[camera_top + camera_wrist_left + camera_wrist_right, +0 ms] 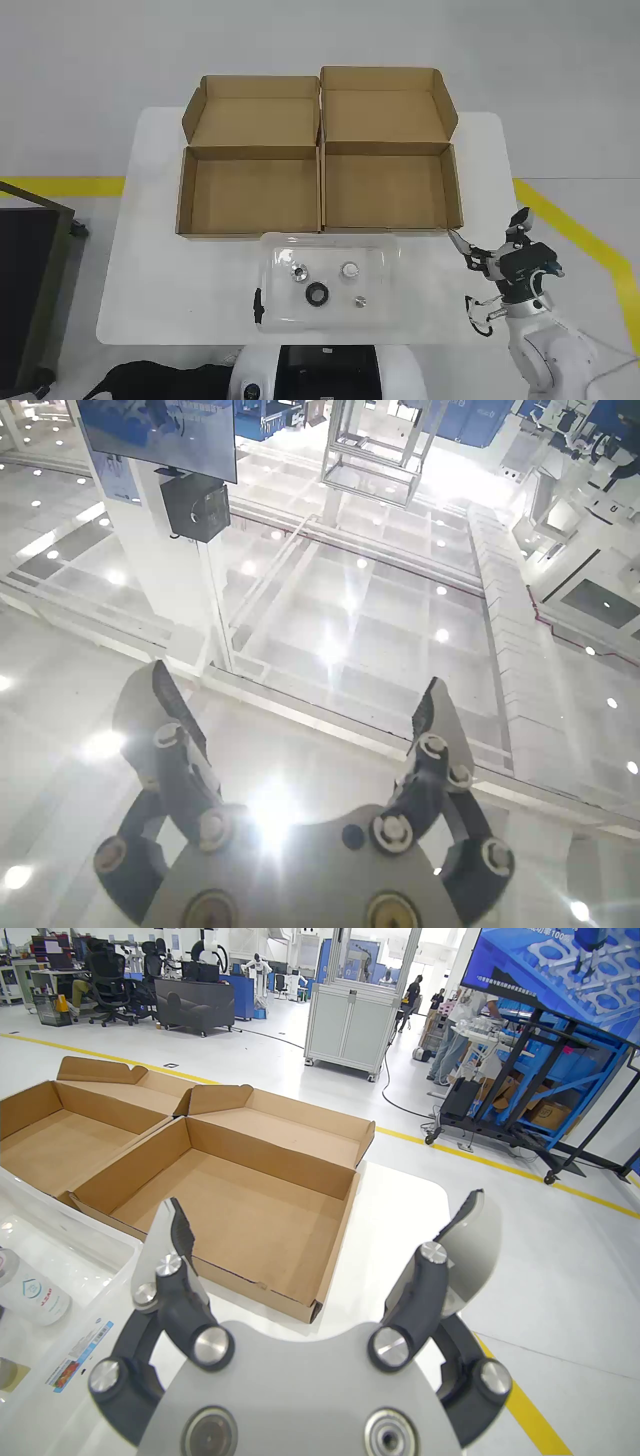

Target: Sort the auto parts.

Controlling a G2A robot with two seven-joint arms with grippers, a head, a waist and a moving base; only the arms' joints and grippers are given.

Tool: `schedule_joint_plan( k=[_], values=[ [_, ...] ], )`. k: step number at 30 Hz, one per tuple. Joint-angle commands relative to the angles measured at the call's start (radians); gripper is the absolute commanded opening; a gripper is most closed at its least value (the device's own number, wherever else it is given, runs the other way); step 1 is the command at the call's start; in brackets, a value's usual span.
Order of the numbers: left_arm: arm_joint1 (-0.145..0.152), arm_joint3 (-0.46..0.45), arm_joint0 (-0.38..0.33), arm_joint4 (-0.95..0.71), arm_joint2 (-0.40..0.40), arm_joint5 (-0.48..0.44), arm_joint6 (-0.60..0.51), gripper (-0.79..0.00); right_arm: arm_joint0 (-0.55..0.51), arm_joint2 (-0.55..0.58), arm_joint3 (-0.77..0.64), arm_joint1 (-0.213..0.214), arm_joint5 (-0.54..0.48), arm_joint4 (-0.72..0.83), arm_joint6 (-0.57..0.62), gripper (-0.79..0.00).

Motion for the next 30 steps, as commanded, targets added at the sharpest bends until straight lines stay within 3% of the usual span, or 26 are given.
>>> schedule_joint_plan(
  k=[1,18,30],
  values=[
    [0.000,0.000,0.000,0.000,0.000,0.000,0.000,0.000,0.000,0.000,0.000,0.000,0.000,0.000,0.000,-0.001],
    [0.000,0.000,0.000,0.000,0.000,0.000,0.000,0.000,0.001,-0.002,0.000,0.000,-0.001,0.001,0.002,0.000],
    [0.000,0.000,0.000,0.000,0.000,0.000,0.000,0.000,0.029,-0.124,-0.066,0.015,-0.176,-0.118,0.079,0.000]
  ],
)
